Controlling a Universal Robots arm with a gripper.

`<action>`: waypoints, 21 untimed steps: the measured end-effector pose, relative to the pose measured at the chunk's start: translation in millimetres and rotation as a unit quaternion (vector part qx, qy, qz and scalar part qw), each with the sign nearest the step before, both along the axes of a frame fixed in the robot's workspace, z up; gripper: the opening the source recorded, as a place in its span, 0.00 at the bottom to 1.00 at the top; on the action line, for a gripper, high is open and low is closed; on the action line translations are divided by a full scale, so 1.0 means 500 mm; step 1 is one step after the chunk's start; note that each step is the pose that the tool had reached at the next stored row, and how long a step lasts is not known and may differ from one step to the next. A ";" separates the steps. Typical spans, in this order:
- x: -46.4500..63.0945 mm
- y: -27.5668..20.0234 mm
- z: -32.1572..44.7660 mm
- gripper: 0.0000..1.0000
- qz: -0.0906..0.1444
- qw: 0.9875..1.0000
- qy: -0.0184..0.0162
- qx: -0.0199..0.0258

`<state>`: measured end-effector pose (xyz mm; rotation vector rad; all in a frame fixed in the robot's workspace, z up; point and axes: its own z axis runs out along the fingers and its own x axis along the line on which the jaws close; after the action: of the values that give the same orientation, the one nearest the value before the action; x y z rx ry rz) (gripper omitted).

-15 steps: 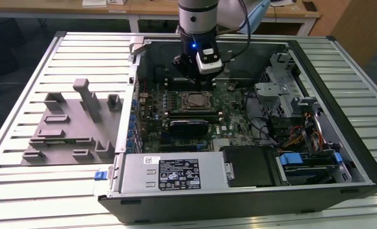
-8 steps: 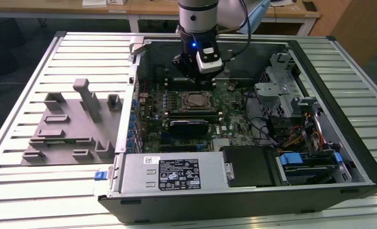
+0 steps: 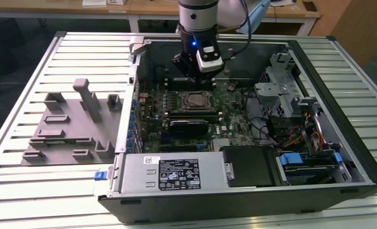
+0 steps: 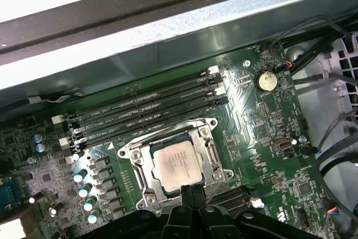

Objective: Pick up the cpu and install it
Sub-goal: 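Install the second cpu locking lever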

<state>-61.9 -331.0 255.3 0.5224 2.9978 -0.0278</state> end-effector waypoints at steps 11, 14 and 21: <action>0.000 -0.0008 -0.001 0.11 0.023 1.000 0.005 -0.016; 0.000 -0.0023 -0.002 0.11 0.033 0.999 0.007 -0.016; -0.002 -0.0146 -0.008 0.11 0.049 0.999 0.008 -0.017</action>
<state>-62.9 -338.3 251.2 0.3730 3.0283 -0.0743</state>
